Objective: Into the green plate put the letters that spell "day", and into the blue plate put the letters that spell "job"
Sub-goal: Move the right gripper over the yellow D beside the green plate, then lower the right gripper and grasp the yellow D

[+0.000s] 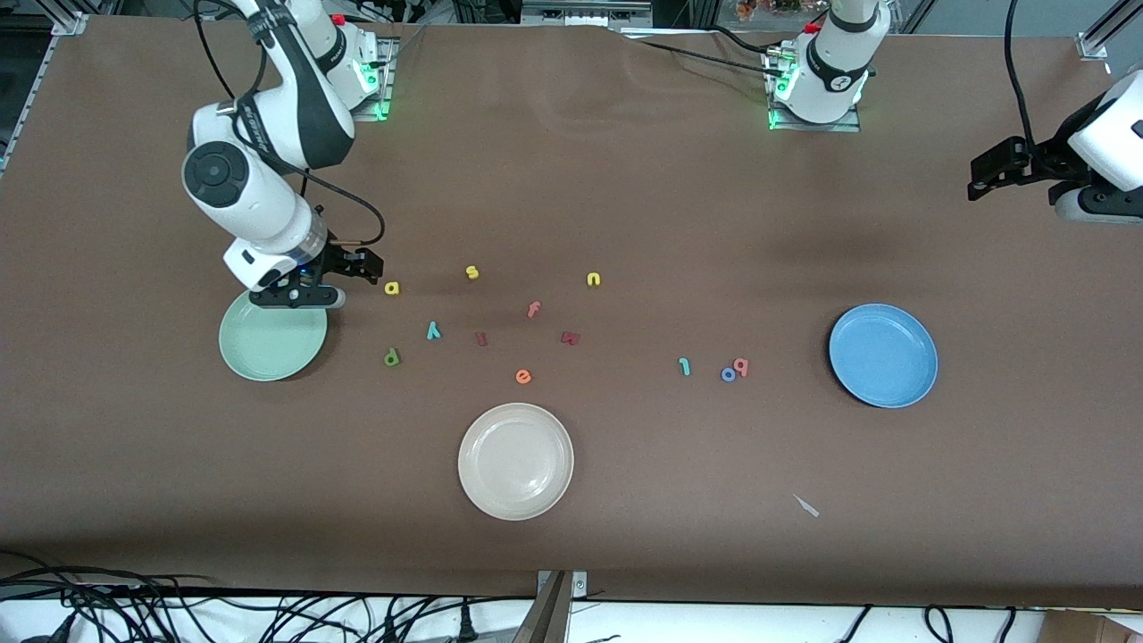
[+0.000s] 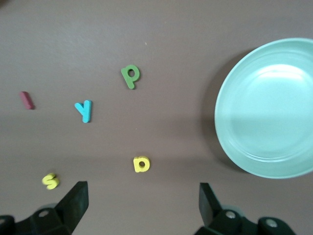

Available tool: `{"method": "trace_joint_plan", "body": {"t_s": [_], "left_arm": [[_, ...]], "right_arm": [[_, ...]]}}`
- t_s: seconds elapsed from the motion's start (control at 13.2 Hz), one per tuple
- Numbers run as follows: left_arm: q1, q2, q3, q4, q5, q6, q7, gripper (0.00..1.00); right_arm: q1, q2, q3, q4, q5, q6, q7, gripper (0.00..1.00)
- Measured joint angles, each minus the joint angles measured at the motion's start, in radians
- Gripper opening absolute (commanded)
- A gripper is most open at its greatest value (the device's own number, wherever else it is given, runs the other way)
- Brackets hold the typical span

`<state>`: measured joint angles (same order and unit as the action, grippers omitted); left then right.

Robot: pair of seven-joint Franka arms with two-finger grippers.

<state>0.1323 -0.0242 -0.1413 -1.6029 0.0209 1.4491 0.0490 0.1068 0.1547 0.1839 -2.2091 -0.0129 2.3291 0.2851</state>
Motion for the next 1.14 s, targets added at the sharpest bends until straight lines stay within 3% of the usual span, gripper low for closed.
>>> {"method": "trace_joint_plan", "body": {"t_s": [0.38,1.14], "left_arm": [[0.0,0.002,0.0,0.0,0.0,0.0,0.0,1.0],[0.008,0.004,0.009,0.0,0.0,0.0,0.0,1.0]], "right_arm": [[0.014,0.068,0.008,-0.027,0.0,0.097,0.063,1.0],[0.058,0.176,0.0,-0.039,-0.028,0.154,0.178,0.99]]}}
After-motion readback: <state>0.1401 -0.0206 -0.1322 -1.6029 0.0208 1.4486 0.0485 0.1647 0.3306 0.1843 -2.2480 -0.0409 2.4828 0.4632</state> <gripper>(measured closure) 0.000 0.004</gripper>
